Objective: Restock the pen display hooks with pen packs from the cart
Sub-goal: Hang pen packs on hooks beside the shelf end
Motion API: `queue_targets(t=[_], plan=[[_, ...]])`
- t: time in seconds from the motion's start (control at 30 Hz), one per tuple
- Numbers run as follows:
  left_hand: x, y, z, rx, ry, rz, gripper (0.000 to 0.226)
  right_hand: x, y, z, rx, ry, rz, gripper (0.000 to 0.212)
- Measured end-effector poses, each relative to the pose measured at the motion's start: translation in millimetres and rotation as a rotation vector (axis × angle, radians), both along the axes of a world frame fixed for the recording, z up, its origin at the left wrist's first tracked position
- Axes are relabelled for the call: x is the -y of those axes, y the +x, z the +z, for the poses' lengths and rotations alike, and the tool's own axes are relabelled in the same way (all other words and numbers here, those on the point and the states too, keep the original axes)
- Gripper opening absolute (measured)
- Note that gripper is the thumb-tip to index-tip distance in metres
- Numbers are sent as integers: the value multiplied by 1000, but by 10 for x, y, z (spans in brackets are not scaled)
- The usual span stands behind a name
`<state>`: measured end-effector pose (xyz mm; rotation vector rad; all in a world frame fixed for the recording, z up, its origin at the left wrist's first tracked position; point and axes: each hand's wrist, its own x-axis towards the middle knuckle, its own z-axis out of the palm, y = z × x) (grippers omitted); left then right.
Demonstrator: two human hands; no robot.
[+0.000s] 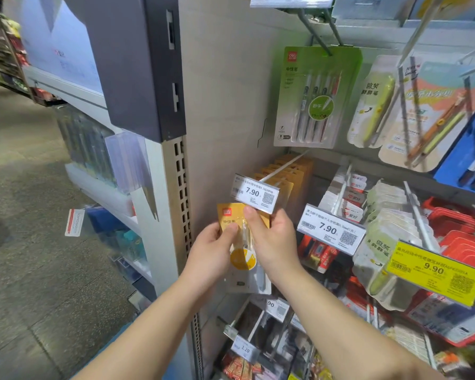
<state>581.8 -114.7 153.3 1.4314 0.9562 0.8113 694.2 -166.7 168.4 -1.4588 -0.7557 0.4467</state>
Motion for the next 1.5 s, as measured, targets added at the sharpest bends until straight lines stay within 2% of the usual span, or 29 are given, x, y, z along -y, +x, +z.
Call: queue_targets(t=[0.13, 0.23, 0.37, 0.5, 0.7, 0.87, 1.03, 1.1, 1.13, 1.23, 1.33, 1.47, 1.5], plan=[[-83, 69, 44, 35, -38, -9, 35, -77, 5, 44, -39, 68, -49, 16], [-107, 115, 67, 58, -68, 24, 45, -64, 5, 39, -1, 83, -36, 10], [-119, 165, 96, 112, -126, 38, 20, -84, 43, 46, 2, 141, -23, 15], [-135, 221, 116, 125, -157, 84, 22, -129, 95, 81, -11, 168, -11, 20], [-175, 289, 105, 82, -211, 138, 36, -66, 164, 1, -1, 141, -42, 7], [-99, 307, 155, 145, -148, 122, 18, -76, 217, 21, 78, 143, -78, 9], [-155, 370, 144, 39, -102, 98, 18, -160, 298, -69, -13, 125, -74, 6], [-176, 379, 152, -67, -36, 44, 18, -207, 357, -91, -26, 149, -95, 8], [-164, 365, 172, -154, -1, 17, 22, -223, 383, -77, -38, 160, -109, 14], [-141, 311, 133, -360, 46, -35, 59, -285, 461, -77, -60, 181, -164, 18], [-110, 208, 42, -367, 22, -65, 73, -363, 499, -101, -85, 184, -263, 20], [-75, 47, -16, -245, 15, -108, 52, -424, 519, -95, -107, 174, -328, 22], [-69, -3, -28, -215, 7, -126, 57, -425, 521, -94, -94, 168, -339, 20]])
